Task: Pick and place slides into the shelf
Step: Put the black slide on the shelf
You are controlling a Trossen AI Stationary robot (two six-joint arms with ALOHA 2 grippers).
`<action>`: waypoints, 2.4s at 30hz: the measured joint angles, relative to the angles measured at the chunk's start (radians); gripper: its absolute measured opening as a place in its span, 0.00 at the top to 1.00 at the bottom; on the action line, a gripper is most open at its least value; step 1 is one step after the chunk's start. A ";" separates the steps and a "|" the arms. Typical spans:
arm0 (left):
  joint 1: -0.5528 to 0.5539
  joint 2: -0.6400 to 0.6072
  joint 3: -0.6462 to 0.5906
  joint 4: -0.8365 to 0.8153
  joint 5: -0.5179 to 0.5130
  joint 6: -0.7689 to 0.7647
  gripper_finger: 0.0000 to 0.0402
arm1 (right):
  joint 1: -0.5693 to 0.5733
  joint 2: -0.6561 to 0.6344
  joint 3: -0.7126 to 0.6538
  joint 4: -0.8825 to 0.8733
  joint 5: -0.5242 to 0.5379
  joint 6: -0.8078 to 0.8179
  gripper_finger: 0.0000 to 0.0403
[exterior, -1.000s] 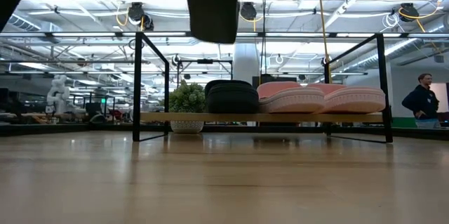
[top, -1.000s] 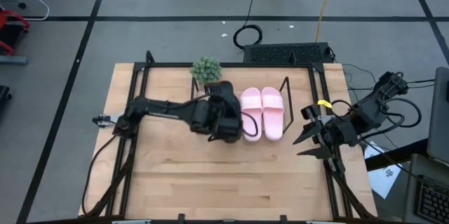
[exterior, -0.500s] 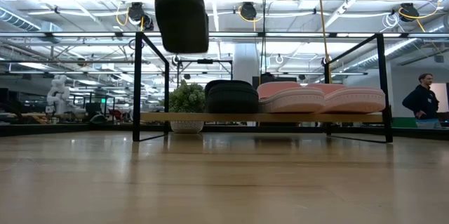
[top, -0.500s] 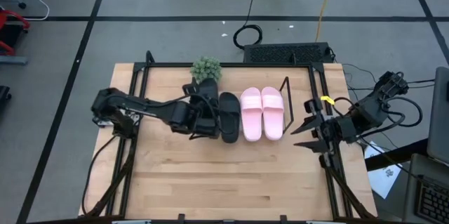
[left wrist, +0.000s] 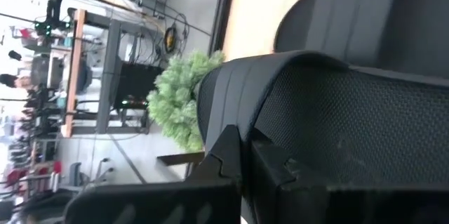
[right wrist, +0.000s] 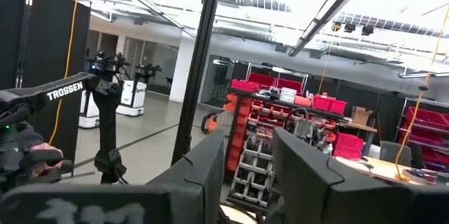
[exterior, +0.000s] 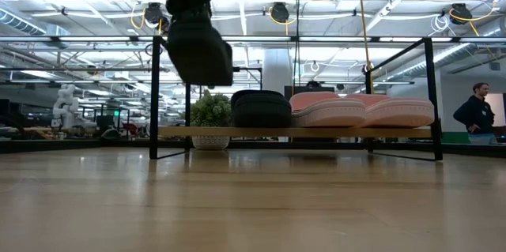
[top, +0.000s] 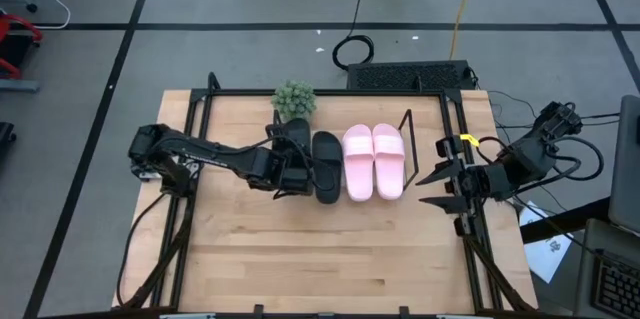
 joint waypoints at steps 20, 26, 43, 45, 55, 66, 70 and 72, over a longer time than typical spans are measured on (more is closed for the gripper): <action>0.055 0.002 -0.162 0.257 0.067 0.127 1.00 | 0.000 0.000 0.000 0.010 0.000 -0.010 0.72; 0.057 0.002 -0.195 0.277 0.081 0.133 1.00 | 0.000 0.000 0.000 0.011 0.000 0.002 0.72; 0.064 0.002 -0.255 0.353 0.129 0.109 1.00 | 0.000 0.001 0.000 0.010 0.000 0.010 0.72; 0.063 0.002 -0.263 0.357 0.133 0.098 1.00 | 0.000 0.001 0.000 0.010 0.000 0.010 0.72; 0.066 0.002 -0.275 0.370 0.185 0.040 0.95 | 0.000 0.002 0.000 0.009 0.000 0.010 0.72; 0.069 0.002 -0.275 0.361 0.226 -0.008 0.86 | -0.001 0.010 0.000 0.007 0.000 0.012 0.72; 0.069 0.002 -0.275 0.349 0.228 -0.006 0.82 | -0.001 0.010 0.000 0.006 0.000 0.012 0.72; 0.068 0.002 -0.275 0.341 0.231 -0.006 0.80 | 0.000 0.010 0.000 0.006 0.000 0.012 0.72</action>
